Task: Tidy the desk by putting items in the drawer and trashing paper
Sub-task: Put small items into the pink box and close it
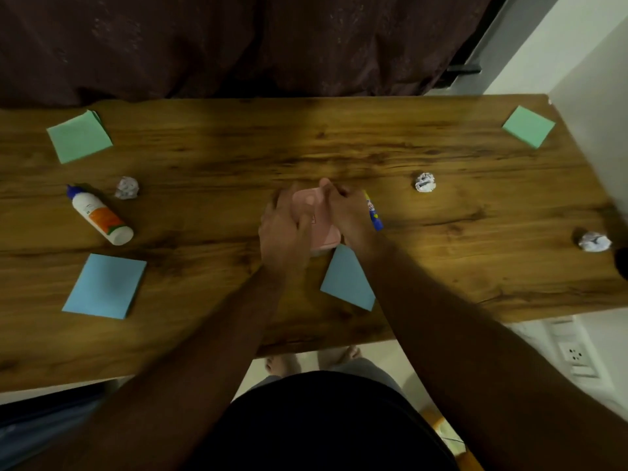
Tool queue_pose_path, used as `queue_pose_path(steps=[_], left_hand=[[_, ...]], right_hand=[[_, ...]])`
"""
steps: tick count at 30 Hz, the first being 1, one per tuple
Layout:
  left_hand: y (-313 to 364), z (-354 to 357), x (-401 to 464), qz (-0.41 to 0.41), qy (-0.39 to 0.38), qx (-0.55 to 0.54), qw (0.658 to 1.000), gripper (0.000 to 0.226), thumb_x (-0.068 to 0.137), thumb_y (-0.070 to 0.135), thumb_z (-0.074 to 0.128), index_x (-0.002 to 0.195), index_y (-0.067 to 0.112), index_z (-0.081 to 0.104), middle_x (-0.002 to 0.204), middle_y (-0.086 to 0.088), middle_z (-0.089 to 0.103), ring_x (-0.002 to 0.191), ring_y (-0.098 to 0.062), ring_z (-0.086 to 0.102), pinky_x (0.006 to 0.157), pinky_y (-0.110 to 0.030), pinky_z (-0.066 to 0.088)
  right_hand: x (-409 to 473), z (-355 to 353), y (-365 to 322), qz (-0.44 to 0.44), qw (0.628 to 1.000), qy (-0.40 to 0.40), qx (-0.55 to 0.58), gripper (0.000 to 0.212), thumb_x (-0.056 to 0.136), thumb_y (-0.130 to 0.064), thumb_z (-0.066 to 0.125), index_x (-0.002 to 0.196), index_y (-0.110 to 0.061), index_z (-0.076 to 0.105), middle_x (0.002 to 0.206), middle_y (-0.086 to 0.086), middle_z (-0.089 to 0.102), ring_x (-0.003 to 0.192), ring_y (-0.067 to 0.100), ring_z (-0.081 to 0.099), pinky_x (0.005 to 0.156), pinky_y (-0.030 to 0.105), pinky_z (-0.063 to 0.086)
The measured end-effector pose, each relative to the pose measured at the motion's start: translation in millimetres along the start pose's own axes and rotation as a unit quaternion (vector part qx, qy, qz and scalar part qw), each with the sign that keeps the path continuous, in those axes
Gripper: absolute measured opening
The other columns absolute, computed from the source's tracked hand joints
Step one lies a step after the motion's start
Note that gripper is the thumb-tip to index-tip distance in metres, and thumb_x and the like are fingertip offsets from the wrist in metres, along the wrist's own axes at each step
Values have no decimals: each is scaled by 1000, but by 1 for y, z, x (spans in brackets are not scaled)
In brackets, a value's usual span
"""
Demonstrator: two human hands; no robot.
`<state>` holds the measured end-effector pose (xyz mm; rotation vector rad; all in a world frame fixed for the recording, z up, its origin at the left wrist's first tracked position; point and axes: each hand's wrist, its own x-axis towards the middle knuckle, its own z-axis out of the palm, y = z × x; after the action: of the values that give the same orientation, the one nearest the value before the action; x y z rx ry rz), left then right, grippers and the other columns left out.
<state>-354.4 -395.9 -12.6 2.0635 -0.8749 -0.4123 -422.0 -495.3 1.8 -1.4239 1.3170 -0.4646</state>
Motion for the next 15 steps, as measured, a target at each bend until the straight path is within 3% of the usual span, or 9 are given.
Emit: queue_pose_path(steps=[2, 4, 7, 10, 12, 15], left_hand=[[4, -5, -2, 1, 28, -38, 999, 61, 94, 58, 32, 144, 22, 39, 143, -7, 45, 130, -23, 44, 100, -37, 39], [9, -14, -6, -8, 78, -97, 992, 58, 95, 56, 40, 142, 24, 40, 143, -4, 45, 129, -19, 46, 103, -44, 43], [26, -26, -21, -20, 132, -208, 969, 44, 94, 50, 51, 133, 29, 46, 134, 1, 53, 119, -12, 55, 87, -38, 55], [55, -21, -52, -36, 113, -277, 954, 21, 96, 31, 55, 112, 19, 59, 108, 1, 64, 97, -12, 62, 66, -22, 52], [68, -6, -80, -58, 76, -296, 950, 12, 96, 26, 54, 95, 19, 63, 91, 6, 68, 87, -11, 63, 68, -28, 52], [85, 38, -137, -127, 0, -315, 941, 19, 98, 21, 52, 83, 20, 63, 81, 0, 70, 80, -14, 64, 67, -33, 51]], right_hand=[[-3, -15, -5, 6, 1000, -1, 17, 41, 94, -56, 48, 78, -22, 62, 82, 1, 67, 84, 22, 66, 74, 38, 55], [-7, -35, -10, 6, 999, 24, 39, 44, 94, -57, 47, 77, -19, 60, 75, -1, 62, 72, 17, 62, 67, 33, 51], [-23, -76, -8, -29, 998, 14, 57, 28, 94, -45, 55, 81, -20, 58, 71, -1, 58, 61, 11, 55, 56, 28, 47], [-47, -119, 13, -48, 998, -18, 43, 22, 95, -37, 57, 82, -20, 60, 76, 1, 61, 66, 11, 58, 57, 27, 49], [-63, -142, 35, -33, 998, -16, 58, 23, 95, -34, 58, 85, -13, 61, 72, 1, 61, 62, 10, 58, 55, 26, 48], [-90, -182, 78, 27, 995, -6, 97, 19, 95, -28, 59, 85, -13, 60, 67, 0, 61, 57, 9, 56, 52, 27, 47]])
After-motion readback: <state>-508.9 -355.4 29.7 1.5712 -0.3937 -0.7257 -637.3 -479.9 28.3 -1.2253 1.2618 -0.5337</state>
